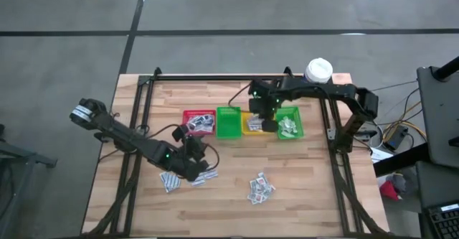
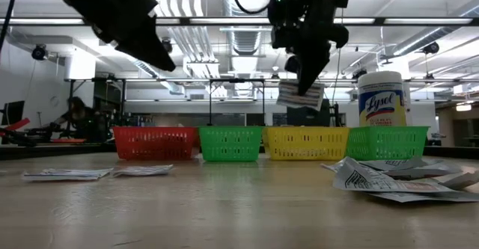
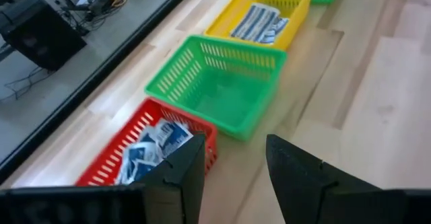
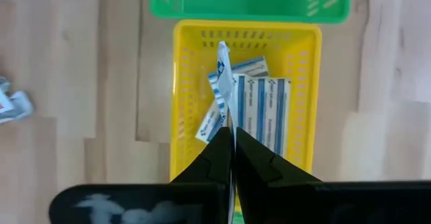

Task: Pick & Place First Aid Supplies
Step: Put the blue bandage into the yellow basket

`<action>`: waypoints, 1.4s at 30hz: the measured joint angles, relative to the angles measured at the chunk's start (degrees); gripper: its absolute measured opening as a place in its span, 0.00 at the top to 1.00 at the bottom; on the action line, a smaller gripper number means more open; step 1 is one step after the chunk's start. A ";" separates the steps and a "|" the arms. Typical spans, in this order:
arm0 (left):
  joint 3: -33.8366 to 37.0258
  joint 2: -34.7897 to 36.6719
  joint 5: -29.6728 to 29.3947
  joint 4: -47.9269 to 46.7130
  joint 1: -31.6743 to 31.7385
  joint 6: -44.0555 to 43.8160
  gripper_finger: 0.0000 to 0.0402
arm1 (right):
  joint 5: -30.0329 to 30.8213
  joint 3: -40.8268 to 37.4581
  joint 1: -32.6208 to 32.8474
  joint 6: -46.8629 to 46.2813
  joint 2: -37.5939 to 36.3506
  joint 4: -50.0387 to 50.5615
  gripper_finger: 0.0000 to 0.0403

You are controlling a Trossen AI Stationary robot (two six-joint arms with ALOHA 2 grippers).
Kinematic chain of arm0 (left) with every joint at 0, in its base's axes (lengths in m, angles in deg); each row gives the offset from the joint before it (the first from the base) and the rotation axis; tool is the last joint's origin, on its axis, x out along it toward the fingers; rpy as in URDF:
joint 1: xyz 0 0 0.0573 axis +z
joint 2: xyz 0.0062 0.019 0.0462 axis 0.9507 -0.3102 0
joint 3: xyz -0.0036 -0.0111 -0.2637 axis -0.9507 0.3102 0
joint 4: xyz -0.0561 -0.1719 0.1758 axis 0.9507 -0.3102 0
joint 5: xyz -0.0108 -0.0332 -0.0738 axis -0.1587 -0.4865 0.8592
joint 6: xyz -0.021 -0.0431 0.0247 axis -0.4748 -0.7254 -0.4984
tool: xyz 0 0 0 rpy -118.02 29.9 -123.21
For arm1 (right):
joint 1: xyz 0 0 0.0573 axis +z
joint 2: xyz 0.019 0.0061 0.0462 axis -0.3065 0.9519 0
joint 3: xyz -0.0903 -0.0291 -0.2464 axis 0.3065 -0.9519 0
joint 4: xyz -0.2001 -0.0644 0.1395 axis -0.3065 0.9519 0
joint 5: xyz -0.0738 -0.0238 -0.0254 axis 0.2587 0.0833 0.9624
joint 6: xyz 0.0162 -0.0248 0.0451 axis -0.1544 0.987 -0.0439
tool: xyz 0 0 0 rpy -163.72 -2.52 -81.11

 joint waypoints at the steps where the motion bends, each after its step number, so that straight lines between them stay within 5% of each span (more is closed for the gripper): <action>1: 0.35 0.00 -0.02 0.05 -0.62 -0.41 0.62 | -1.51 -0.08 -0.98 0.91 0.02 0.00 0.98; 10: 2.09 0.00 0.05 0.05 -5.23 -2.27 0.62 | -9.29 -0.22 -6.13 5.55 3.01 -0.87 0.98; 21: 2.61 0.00 0.03 0.06 -6.90 -3.45 0.62 | -9.92 -0.10 -6.19 8.30 10.14 -0.03 0.98; 42: 2.68 0.00 0.01 0.09 -6.88 -3.47 0.62 | -10.73 -0.16 -6.17 6.74 10.62 -0.24 0.95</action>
